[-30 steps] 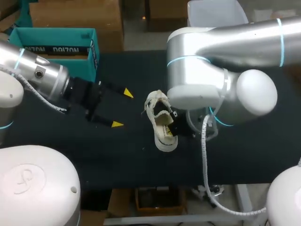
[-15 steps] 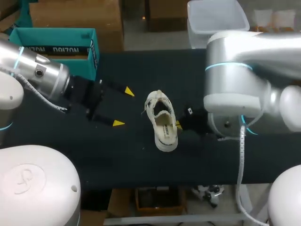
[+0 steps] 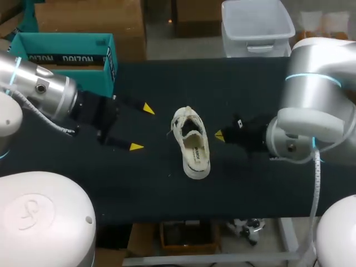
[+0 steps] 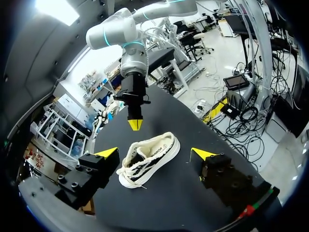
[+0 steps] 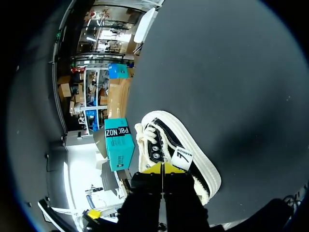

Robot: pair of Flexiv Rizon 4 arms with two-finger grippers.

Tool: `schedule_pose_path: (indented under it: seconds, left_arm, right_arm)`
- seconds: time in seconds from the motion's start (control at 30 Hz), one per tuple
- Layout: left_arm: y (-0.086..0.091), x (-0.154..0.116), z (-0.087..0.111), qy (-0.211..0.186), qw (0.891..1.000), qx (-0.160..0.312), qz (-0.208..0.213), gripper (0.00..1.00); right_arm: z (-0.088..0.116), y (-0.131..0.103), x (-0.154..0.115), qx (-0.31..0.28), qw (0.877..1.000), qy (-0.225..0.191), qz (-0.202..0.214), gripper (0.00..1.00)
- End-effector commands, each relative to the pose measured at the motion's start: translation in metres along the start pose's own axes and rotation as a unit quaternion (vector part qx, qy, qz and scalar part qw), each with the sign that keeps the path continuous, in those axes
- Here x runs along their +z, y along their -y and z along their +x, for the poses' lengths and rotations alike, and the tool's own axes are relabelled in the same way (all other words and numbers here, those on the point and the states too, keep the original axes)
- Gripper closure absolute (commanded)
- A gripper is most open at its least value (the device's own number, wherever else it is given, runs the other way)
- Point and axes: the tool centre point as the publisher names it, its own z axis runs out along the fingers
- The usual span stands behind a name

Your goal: Open the shoe tongue, take the insole out of the shoe, put the insole back into the shoe, and pack the shoe into the shoebox

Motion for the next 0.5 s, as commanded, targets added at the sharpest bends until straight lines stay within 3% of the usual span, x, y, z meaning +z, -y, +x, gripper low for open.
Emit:
schedule_pose_path:
  seconds: [0.03,0.17,0.23,0.3,0.33,0.4,0.5]
  left_arm:
    - [0.005,-0.010,0.005,-0.001,1.000,-0.009,-0.008,0.00]
    - [0.003,-0.012,0.006,-0.011,0.999,-0.027,-0.015,0.00]
    - [0.002,-0.012,0.006,-0.017,0.999,-0.036,-0.012,0.00]
    - [0.002,-0.012,0.007,-0.020,0.999,-0.041,-0.016,0.00]
    - [0.001,-0.012,0.007,-0.023,0.999,-0.044,-0.015,0.00]
    - [0.001,-0.014,0.008,-0.025,0.998,-0.049,-0.018,0.00]
    - [0.001,-0.016,0.009,-0.025,0.998,-0.052,-0.020,0.00]
  right_arm:
    - [0.009,-0.007,-0.005,-0.008,0.961,0.020,0.274,0.86]
    - [0.014,-0.012,-0.002,-0.014,0.949,0.035,0.312,0.75]
    - [0.015,-0.014,-0.002,-0.020,0.941,0.037,0.337,0.57]
    - [0.016,-0.016,-0.002,-0.023,0.931,0.046,0.361,0.50]
    - [0.017,-0.018,-0.003,-0.027,0.926,0.047,0.374,0.24]
    - [0.017,-0.021,-0.008,-0.031,0.908,0.039,0.416,0.00]
    - [0.018,-0.026,-0.016,-0.026,0.884,0.034,0.466,0.00]
